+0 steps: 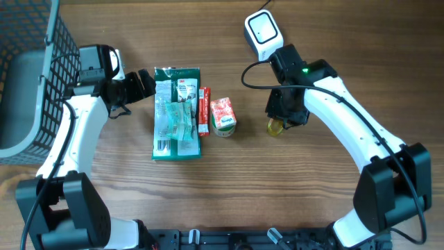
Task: Scan the item barcode
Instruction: 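Lift the oil bottle and tilt it toward the scanner with right gripper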
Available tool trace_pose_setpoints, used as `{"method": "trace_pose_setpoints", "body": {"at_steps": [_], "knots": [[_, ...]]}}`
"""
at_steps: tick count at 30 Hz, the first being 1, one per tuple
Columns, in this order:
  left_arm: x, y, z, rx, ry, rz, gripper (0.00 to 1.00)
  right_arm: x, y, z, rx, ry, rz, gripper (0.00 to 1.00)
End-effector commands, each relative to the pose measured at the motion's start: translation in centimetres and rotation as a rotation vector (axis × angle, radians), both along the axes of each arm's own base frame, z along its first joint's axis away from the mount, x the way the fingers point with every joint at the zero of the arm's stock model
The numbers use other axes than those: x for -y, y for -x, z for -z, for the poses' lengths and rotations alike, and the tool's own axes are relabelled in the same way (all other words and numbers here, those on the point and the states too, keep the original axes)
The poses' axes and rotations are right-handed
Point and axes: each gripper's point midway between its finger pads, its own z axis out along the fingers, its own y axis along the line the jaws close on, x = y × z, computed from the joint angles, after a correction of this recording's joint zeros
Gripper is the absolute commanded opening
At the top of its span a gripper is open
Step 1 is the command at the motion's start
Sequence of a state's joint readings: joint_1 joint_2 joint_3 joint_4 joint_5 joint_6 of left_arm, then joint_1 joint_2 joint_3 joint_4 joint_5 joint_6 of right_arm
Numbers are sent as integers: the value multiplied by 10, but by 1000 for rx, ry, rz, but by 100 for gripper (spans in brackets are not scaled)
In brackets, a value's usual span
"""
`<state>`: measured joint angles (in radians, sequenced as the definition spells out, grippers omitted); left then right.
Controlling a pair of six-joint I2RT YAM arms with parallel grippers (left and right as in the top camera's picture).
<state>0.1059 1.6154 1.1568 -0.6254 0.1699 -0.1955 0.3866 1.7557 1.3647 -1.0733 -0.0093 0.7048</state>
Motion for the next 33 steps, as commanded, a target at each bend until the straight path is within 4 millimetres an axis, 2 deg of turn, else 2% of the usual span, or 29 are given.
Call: {"method": "trace_pose_setpoints", "body": {"at_steps": [1,4,6,9,11,14,16,18,21,23,33], "knots": [[-5,-4,-9,28,-13,-4,100,10,-11,-50,151,-35,-10,30],[-5,-4,-9,28,-13,-4,100,14,-6,-93,253,-143,-28,26],[-5,-4,-9,28,-13,-4,100,20,-1,-112,307,-157,-25,26],[-5,-4,-9,28,-13,-4,100,19,4,-121,323,-178,-33,22],[-5,-4,-9,28,-13,-4,100,-2,12,-124,307,-278,-163,18],[-5,-4,-9,28,-13,-4,100,-41,26,-142,316,-496,-375,17],[-5,-4,-9,28,-13,-4,100,-70,39,-164,352,-689,-545,14],[-5,-4,-9,28,-13,-4,100,-90,53,-188,379,-866,-658,14],[-5,-4,-9,28,-13,-4,100,-105,66,-218,410,-1059,-748,12],[-5,-4,-9,28,-13,-4,100,-108,70,-225,389,-1110,-737,10],[-5,-4,-9,28,-13,-4,100,-107,71,-224,335,-1122,-677,10]]}}
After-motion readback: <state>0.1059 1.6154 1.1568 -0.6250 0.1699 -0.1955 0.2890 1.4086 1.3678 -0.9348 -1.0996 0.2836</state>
